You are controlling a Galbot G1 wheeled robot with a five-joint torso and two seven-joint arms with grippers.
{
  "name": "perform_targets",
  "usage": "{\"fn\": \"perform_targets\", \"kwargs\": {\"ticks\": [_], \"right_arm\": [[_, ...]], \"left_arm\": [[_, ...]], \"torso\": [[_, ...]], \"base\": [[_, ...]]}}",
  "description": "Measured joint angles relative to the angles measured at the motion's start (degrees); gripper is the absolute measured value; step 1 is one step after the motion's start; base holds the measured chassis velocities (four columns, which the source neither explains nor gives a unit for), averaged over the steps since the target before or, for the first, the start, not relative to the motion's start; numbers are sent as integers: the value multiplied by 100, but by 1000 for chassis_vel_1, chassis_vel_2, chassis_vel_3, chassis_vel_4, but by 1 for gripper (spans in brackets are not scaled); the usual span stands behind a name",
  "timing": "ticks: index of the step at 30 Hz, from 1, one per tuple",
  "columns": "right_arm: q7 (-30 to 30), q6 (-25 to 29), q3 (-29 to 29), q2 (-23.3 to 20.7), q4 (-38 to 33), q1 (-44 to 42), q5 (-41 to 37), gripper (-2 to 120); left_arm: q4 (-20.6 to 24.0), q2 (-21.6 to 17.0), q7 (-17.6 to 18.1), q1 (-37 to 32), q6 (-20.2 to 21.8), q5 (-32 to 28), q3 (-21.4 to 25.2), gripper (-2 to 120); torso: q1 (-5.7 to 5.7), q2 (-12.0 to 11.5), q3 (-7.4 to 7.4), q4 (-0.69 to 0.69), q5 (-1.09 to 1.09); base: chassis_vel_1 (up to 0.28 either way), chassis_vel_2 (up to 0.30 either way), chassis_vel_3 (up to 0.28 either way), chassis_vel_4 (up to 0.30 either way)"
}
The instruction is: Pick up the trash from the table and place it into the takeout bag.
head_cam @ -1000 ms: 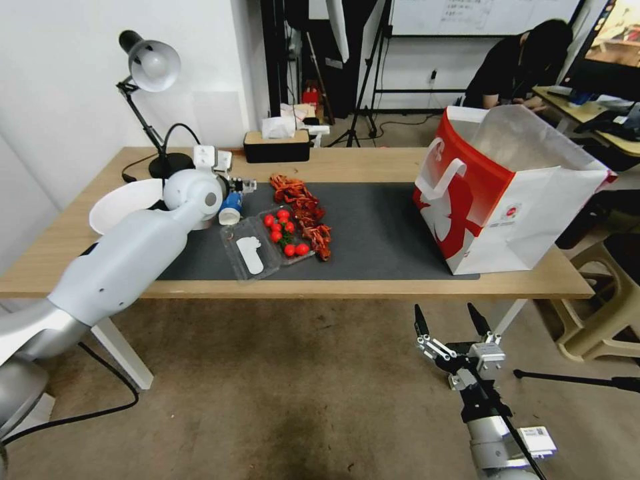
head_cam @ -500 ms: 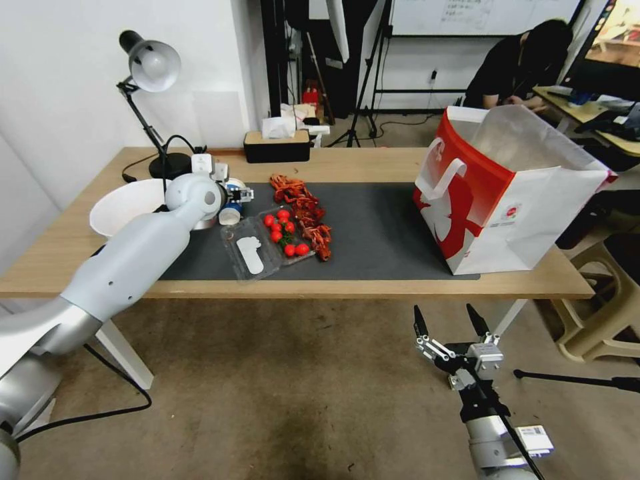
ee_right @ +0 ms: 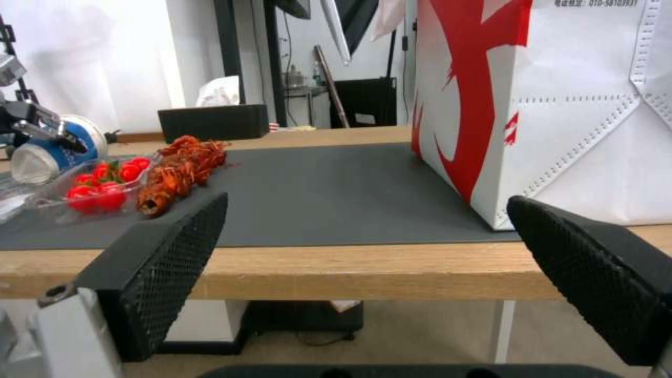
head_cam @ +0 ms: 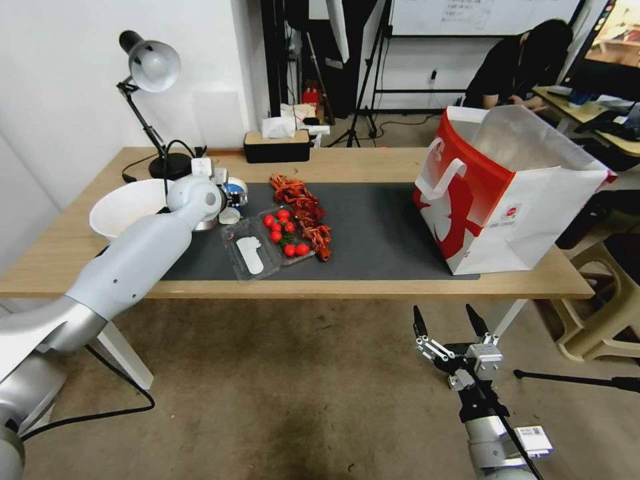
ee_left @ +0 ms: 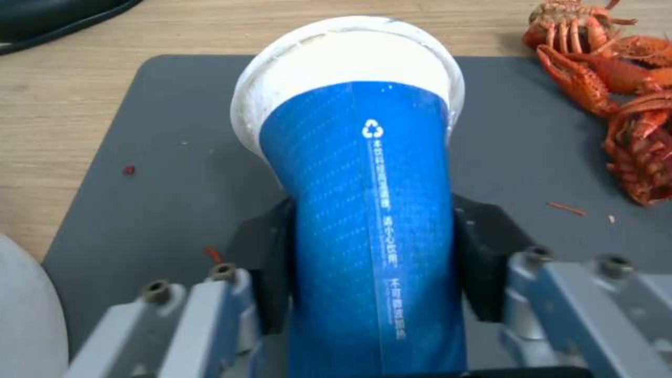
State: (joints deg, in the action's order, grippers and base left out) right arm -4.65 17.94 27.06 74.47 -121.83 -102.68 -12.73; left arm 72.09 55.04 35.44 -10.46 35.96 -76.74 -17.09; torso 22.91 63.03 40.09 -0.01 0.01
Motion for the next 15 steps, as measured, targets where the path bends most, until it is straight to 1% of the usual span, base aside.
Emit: {"fn": "perform_targets", "kwargs": {"ticks": [2,3,4,5,8,9,12,13,15], "right_arm": [[0,1,-4,9,1,-2,9,100],[0,1,-4,10,1,-3,9,100],[1,2,-4,9,0,-5,10,100],[1,2,-4,9,0,-5,10,100],[0,2,9,4,-21,-5,10,100],[0,2,9,4,-21,-5,10,100],[0,2,11,32,-47,-5,14,100],[0,2,11,32,-47,-5,14,100],[0,-1,11,63,-72,-11,28,100]], "left_arm": [[137,-60,-112,-59,-40,85,33,37],[222,-85,-146,-75,-60,109,45,36],[431,-128,-212,-82,-114,140,66,31],[431,-128,-212,-82,-114,140,66,31],[1147,-198,-335,118,-351,1,74,22],[1147,-198,-335,118,-351,1,74,22],[1687,-85,-424,495,-653,-290,-66,15],[1687,-85,-424,495,-653,-290,-66,15],[1939,73,-582,835,-920,-414,-314,9]], "torso": [[1,0,1,3,-3],[0,-1,1,4,-4],[1,-1,2,5,-6],[1,-1,2,5,-6],[1,0,2,2,-1],[1,0,2,2,-1],[0,0,1,0,0],[0,0,1,0,0],[1,0,2,2,0]], "base": [[0,0,0,0],[0,0,0,0],[0,0,0,0],[0,0,0,0],[0,0,0,0],[0,0,0,0],[0,0,0,0],[0,0,0,0],[0,0,0,0]]}}
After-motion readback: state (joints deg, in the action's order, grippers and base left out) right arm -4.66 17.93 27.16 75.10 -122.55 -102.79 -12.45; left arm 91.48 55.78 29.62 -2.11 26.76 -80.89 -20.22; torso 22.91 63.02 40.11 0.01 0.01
